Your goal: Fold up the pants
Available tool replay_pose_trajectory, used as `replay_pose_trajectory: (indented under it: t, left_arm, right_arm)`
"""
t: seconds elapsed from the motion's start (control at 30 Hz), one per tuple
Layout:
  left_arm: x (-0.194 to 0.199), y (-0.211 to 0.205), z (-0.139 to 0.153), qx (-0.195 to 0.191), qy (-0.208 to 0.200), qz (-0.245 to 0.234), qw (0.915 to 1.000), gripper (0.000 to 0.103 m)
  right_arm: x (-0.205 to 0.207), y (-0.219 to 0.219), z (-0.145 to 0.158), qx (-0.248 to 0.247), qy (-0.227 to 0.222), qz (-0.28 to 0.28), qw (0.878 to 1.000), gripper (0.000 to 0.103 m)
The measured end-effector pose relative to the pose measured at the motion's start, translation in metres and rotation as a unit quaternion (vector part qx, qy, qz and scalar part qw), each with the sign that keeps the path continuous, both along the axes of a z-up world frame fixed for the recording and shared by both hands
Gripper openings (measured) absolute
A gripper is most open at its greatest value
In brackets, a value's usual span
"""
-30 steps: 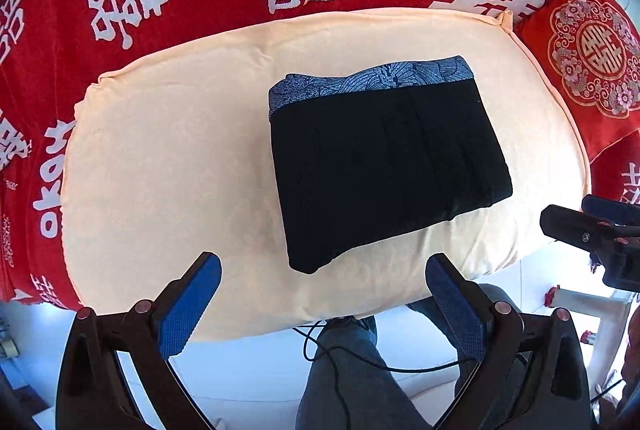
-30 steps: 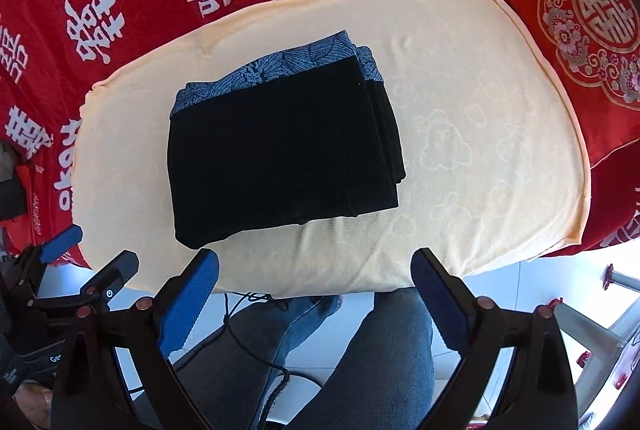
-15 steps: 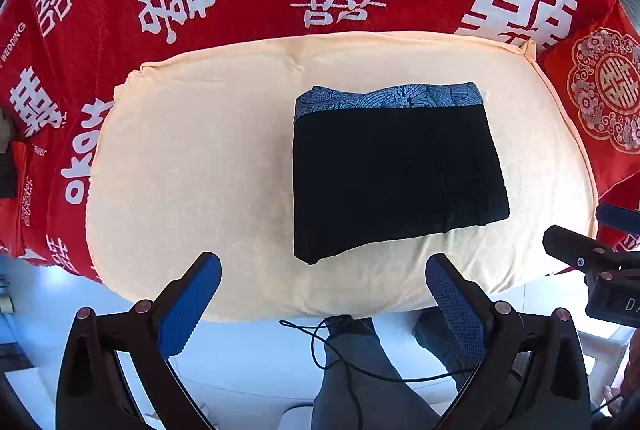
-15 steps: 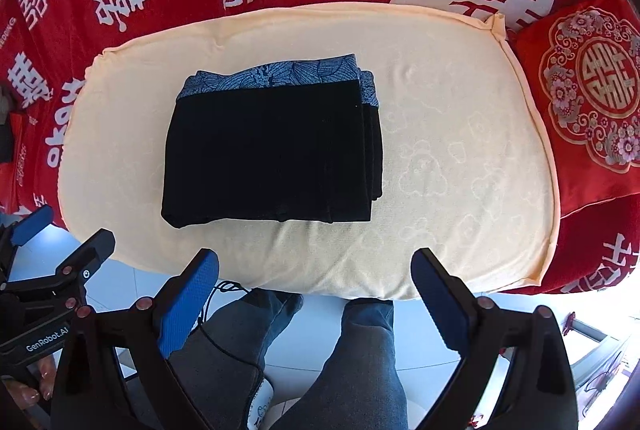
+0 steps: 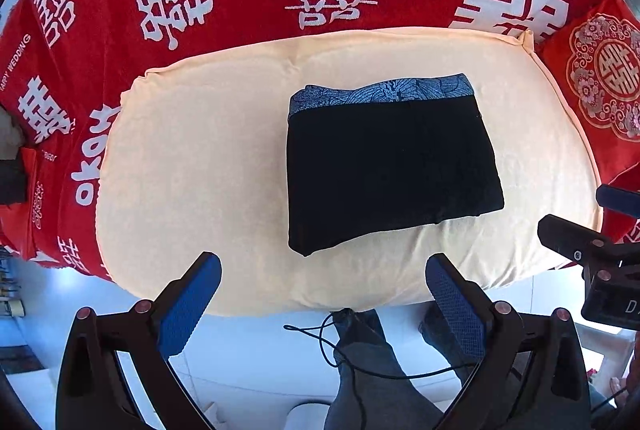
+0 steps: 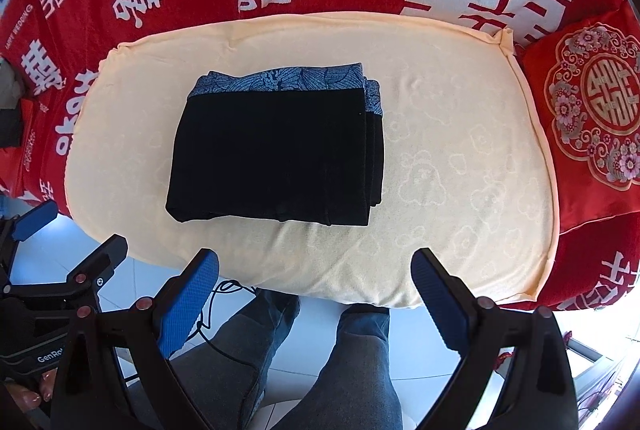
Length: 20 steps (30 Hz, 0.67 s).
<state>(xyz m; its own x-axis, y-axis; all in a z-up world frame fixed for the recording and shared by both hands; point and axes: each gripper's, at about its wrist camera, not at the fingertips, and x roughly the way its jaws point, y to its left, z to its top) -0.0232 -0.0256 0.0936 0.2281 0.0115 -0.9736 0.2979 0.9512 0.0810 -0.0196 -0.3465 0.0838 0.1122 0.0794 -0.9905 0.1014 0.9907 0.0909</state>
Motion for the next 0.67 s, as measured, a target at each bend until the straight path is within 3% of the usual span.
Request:
replay_pose_trajectory:
  t: [0.67]
  left_arm:
    - [0.0006,-0.0037,0.0065,-0.009,-0.016,-0.011,0.9998,0.103]
  right_arm:
    - [0.0024,-0.0017,-0.0008,-0.009,0.002,-0.015,1.0,0.098]
